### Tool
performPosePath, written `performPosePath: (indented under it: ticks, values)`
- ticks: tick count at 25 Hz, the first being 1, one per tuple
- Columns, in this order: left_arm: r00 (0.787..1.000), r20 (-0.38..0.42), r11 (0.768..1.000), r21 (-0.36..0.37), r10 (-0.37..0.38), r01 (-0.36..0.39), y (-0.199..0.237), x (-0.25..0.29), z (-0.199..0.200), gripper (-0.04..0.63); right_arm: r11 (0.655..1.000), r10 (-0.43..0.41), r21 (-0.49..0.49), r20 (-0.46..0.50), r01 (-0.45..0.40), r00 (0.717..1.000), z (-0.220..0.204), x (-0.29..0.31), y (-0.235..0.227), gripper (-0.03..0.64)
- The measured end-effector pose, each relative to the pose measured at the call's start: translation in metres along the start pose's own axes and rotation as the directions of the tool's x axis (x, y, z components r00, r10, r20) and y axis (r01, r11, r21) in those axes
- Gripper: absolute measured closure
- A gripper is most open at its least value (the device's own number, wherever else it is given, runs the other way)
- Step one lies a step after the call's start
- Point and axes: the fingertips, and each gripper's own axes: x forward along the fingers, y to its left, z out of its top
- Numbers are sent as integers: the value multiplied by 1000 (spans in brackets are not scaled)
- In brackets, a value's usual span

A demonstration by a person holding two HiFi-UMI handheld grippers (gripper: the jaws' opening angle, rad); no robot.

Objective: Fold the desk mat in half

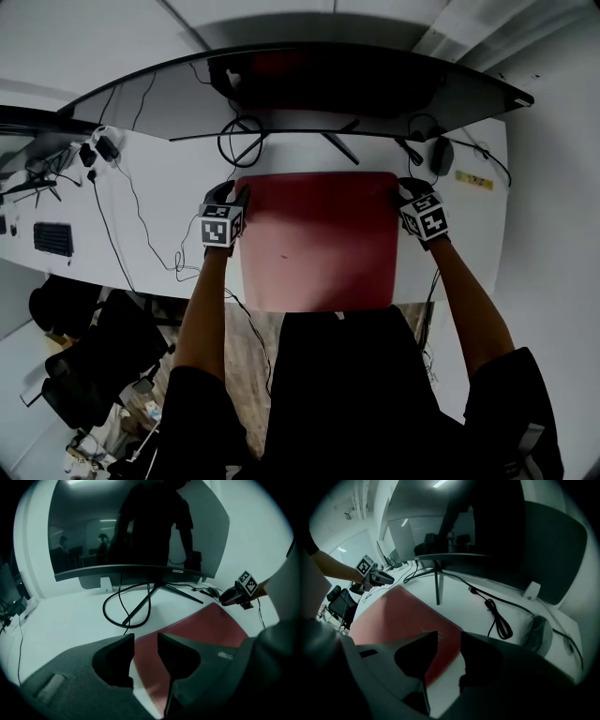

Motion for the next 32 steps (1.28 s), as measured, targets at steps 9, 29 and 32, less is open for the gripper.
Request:
performPosePath:
  ticks: [9,29,32]
  values:
    - [994,-102,999,22,-41,43,7,22,-4,426,1000,3,-8,-30,-4,1000,1,18,-13,463]
    - [984,-169,998,28,-52,57,7,31,-15,413,999,35,2,-43,-35,998,-1,30,-14,476]
    - [985,-160,998,11,-59,62,4,31,-14,419,998,45,35,-36,-44,998,-2,28,-12,498]
